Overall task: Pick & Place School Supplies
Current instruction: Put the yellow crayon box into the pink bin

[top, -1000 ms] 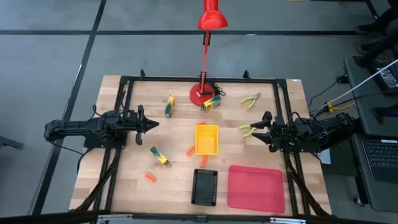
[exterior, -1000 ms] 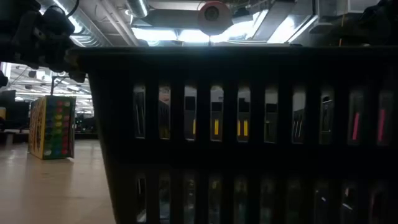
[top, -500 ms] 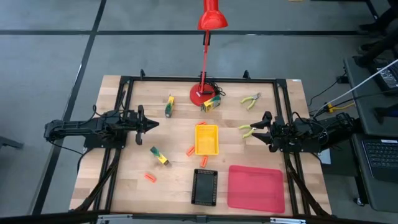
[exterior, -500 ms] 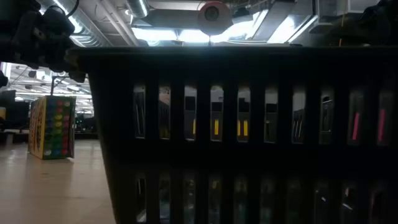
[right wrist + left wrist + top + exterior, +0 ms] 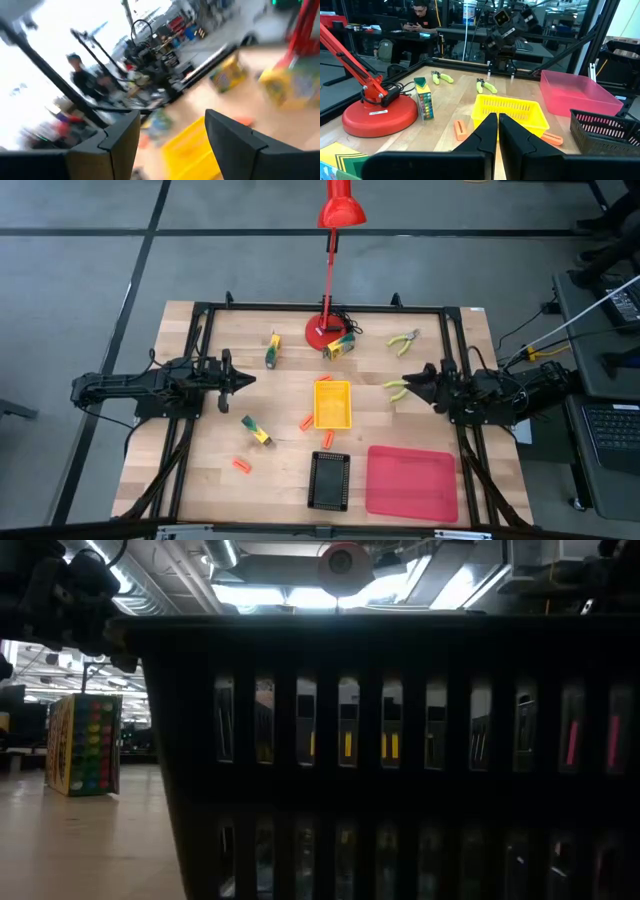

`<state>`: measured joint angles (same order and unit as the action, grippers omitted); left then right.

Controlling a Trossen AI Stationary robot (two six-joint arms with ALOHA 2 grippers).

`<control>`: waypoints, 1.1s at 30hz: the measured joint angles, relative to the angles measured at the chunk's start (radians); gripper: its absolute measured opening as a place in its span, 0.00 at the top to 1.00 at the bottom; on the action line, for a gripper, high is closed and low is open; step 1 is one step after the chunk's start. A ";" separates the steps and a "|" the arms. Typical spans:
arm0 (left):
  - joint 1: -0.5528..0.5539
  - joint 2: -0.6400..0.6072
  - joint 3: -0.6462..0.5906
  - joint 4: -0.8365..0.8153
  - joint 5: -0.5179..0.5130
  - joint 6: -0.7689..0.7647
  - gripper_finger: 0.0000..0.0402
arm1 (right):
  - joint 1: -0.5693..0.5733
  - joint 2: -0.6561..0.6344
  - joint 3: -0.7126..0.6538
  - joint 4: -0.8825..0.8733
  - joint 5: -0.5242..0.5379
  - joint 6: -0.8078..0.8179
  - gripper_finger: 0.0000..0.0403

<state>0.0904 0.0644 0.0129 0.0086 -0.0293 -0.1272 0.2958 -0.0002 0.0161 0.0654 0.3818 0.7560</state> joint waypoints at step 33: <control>0.001 0.000 -0.003 0.213 -0.032 -0.227 0.97 | 0.074 0.233 0.005 0.571 0.380 0.181 0.44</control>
<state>0.0914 0.0644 0.0097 0.2217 -0.0608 -0.3545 0.3701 0.2332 0.0214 0.6369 0.7616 0.9372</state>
